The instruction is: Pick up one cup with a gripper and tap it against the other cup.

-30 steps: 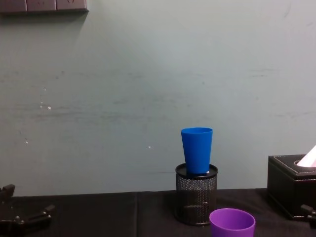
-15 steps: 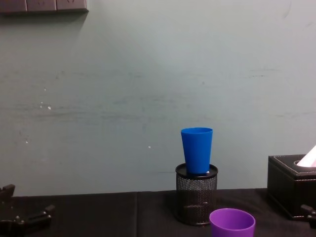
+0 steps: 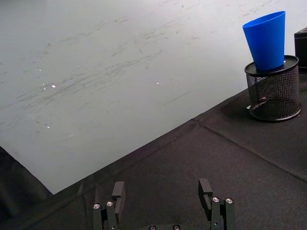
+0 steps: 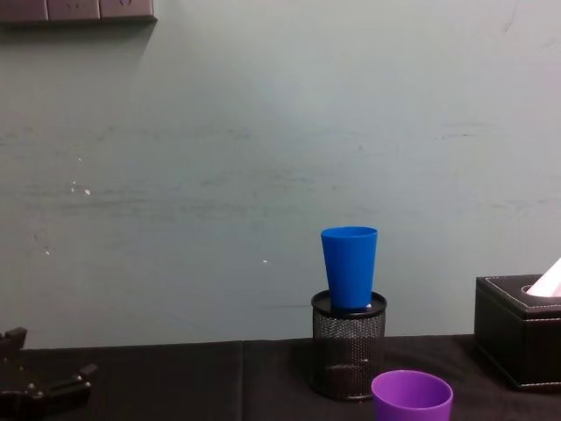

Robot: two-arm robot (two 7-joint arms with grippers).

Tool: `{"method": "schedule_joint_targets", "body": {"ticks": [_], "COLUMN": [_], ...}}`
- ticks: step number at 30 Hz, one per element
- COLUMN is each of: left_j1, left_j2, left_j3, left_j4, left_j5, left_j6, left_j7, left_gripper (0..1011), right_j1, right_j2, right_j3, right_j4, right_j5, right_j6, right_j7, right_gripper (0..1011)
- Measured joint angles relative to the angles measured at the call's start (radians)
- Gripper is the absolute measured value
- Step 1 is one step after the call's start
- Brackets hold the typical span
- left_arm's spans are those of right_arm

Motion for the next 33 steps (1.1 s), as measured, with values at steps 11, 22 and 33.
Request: {"method": "schedule_joint_targets", "body": {"ticks": [11,22,33], "left_j1": [0.000,0.000,0.000], "left_j2": [0.000,0.000,0.000], "left_j3": [0.000,0.000,0.000], "left_j4": [0.000,0.000,0.000], "left_j5": [0.000,0.000,0.000], "left_j6": [0.000,0.000,0.000], "left_j7": [0.000,0.000,0.000], "left_gripper": [1000,1000,1000], "right_j1": [0.032,0.110,0.150], "right_j2": [-0.098,-0.216,-0.285], "right_j3": [-0.029,-0.032,-0.021], "right_j4": [0.048,0.178,0.277], "right_j5": [0.074,0.086,0.064], "right_j6": [0.002,-0.012,-0.078], "right_j7": [0.149,0.195,0.220], "right_gripper": [1000,1000,930]}}
